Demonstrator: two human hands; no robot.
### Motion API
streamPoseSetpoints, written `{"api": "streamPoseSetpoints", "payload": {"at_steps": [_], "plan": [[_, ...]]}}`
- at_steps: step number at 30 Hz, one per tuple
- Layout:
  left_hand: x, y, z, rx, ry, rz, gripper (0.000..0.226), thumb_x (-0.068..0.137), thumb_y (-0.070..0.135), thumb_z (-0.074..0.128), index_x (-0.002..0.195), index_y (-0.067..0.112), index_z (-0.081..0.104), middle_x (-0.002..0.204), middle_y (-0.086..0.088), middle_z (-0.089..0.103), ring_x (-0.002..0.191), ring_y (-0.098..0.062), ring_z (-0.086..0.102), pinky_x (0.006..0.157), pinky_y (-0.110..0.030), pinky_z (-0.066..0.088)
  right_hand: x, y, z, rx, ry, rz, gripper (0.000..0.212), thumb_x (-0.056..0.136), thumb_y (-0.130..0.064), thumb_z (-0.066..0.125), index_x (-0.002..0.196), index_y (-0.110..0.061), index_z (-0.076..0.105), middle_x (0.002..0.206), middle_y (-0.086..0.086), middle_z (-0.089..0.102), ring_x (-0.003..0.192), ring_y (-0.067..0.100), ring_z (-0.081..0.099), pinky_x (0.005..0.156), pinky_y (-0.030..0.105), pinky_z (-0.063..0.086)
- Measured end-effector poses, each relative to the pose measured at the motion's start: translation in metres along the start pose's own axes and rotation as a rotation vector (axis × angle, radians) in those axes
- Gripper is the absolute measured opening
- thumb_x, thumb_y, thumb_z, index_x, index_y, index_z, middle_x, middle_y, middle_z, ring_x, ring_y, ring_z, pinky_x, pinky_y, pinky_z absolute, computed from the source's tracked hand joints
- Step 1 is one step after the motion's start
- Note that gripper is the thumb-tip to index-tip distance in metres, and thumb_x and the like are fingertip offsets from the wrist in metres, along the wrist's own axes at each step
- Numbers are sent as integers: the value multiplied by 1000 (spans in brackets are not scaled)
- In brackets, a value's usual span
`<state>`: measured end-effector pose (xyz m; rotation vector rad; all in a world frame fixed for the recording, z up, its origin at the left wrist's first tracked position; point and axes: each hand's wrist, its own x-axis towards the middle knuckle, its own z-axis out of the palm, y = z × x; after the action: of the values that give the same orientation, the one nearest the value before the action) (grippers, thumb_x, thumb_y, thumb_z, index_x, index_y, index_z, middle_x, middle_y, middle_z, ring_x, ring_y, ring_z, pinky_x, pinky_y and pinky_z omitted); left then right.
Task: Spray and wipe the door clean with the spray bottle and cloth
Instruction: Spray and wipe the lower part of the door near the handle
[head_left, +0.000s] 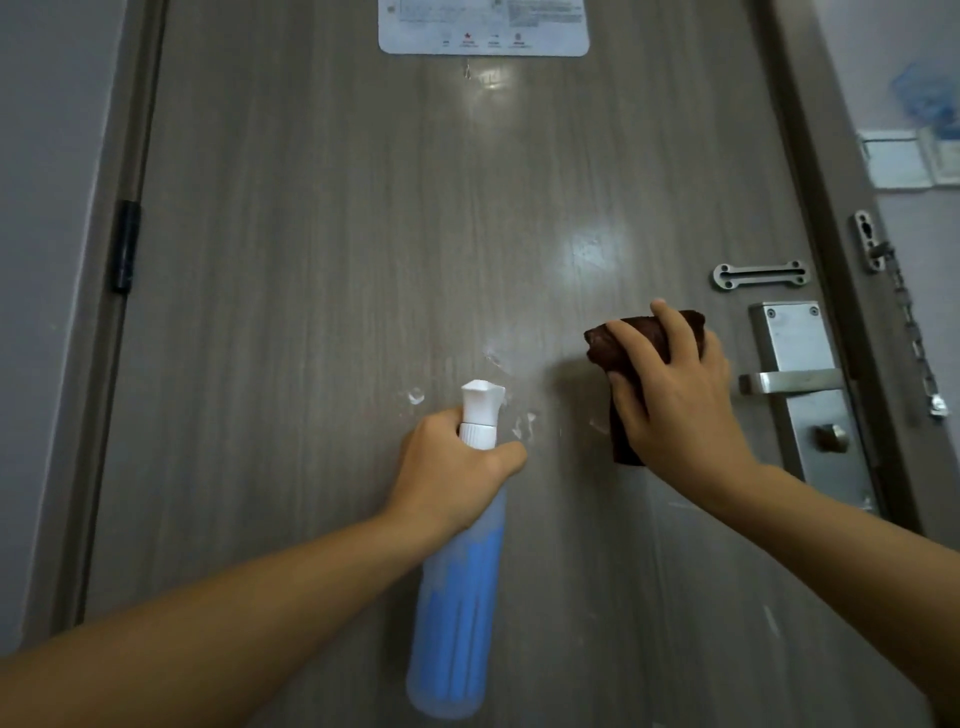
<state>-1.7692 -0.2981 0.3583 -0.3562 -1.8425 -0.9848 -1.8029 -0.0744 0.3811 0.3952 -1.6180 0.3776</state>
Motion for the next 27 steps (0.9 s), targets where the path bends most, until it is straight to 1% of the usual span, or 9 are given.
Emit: {"api": "streamPoseSetpoints", "payload": {"at_steps": [3,9,13,16,18,20,22,24,27], "plan": [[-5,4,17,-58,-46,-1,31,55,39,67,58,12,52,47,12,49,43,-3,44,41,-16,33,0,16,-8,-28,-1,14,47,101,-26,57,147,-20,50,161,21,30,134,55,33,107,71,33],[-13,18,47,-140,-134,51,33,56,39,69,70,9,62,56,5,58,48,-1,49,44,-18,38,-1,43,-27,-80,21,54,46,103,-26,57,148,-22,49,163,20,29,137,56,32,108,73,31],[-13,28,65,-174,-134,35,29,56,42,67,61,17,54,52,11,54,47,-1,47,44,-17,36,-2,61,-41,-119,44,41,45,102,-25,58,146,-20,52,161,21,32,132,56,36,105,71,34],[-13,38,78,-193,-187,76,32,57,40,68,70,11,65,62,0,65,51,-2,54,46,-17,40,-1,74,-50,-126,56,56,46,102,-27,56,148,-22,50,161,19,31,134,57,34,108,70,30],[-13,43,85,-222,-214,104,36,58,37,71,76,5,66,62,-2,65,51,-1,54,46,-16,40,-1,82,-55,-121,61,65,48,102,-31,53,149,-23,48,162,18,30,134,56,34,110,70,28],[-13,46,90,-266,-245,118,29,64,29,76,72,6,61,55,8,58,49,1,52,44,-13,38,-4,88,-59,-92,53,65,51,101,-33,53,150,-23,45,163,16,30,136,54,34,111,69,30],[-14,47,95,-301,-270,122,24,68,24,78,68,13,57,54,13,55,49,2,51,45,-13,37,-10,93,-62,-13,44,55,54,99,-33,58,148,-23,41,165,12,28,139,48,36,112,67,34],[-16,47,99,-335,-283,115,24,64,30,74,68,17,55,54,14,54,49,1,51,46,-14,38,-21,95,-60,83,55,50,53,97,-31,62,144,-21,41,166,9,28,142,42,38,113,64,37],[-18,44,99,-338,-286,126,26,63,32,72,70,13,57,56,12,54,51,-1,51,47,-17,39,-48,95,-48,146,60,10,49,97,-30,63,141,-14,49,165,13,30,140,37,43,113,54,41]]}}
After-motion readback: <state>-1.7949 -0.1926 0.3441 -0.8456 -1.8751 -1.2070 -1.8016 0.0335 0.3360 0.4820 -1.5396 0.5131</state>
